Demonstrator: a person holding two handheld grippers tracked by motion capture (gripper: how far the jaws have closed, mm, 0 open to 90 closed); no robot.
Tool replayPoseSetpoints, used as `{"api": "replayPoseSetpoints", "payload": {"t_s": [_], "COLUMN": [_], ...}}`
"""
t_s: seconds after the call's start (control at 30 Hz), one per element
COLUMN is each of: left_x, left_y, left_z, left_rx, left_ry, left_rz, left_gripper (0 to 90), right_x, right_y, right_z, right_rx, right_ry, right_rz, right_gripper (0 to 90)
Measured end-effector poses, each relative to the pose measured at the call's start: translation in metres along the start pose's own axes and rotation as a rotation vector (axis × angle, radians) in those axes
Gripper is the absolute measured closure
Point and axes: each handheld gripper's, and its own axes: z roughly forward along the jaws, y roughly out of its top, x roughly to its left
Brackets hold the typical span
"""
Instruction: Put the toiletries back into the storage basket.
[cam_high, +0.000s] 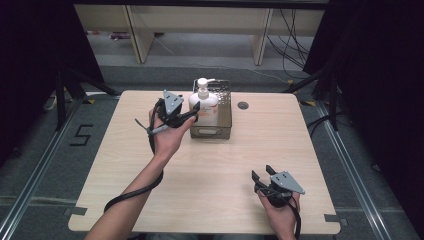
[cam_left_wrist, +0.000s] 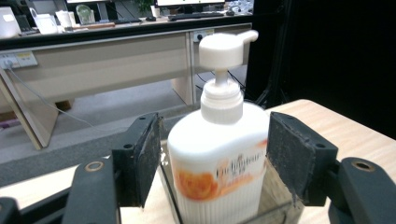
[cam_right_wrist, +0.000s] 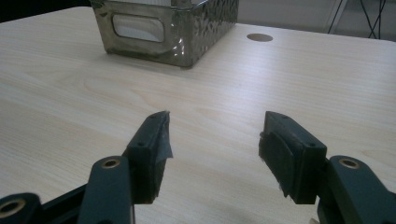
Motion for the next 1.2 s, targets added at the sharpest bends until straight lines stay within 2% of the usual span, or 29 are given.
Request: {"api": "replayPoseSetpoints", "payload": {"t_s": [0.03, 0.1, 0.37, 0.73, 0.77, 0.9, 0.93, 1.2], "left_x": [0.002, 0.005, 0.011, 0.016, 0.017, 0.020, 0.020, 0.028], "left_y": [-0.005, -0.010, -0.029, -0.058, -0.063, -0.081, -0.081, -0.114], "left_z": [-0.005, -0.011, -0.028, -0.046, -0.048, -0.057, -0.057, -0.071], "left_rx": [0.005, 0.012, 0.028, 0.061, 0.067, 0.075, 0.075, 0.100], "left_ry": [-0.005, -0.007, -0.020, -0.029, -0.036, -0.043, -0.043, -0.031], "left_rz": [0.000, 0.006, 0.013, 0.019, 0.015, 0.008, 0.008, 0.010], "left_gripper": [34.6, 34.6, 34.6, 34.6, 34.5, 34.5, 34.5, 34.4], "right_x": [0.000, 0.001, 0.001, 0.000, 0.001, 0.001, 0.001, 0.000], "right_y": [0.000, 0.000, 0.000, 0.000, 0.000, 0.000, 0.000, 0.000], "right_z": [0.002, 0.000, 0.001, 0.000, 0.002, 0.002, 0.002, 0.001], "right_rx": [-0.014, -0.001, -0.015, -0.001, -0.015, -0.015, -0.015, -0.011], "right_ry": [0.003, -0.003, 0.000, -0.005, 0.000, -0.001, -0.001, -0.004], "right_rz": [0.004, 0.003, 0.006, 0.004, 0.003, 0.005, 0.005, -0.014], "right_gripper": [42.7, 42.7, 42.7, 42.7, 42.7, 42.7, 42.7, 42.7]}}
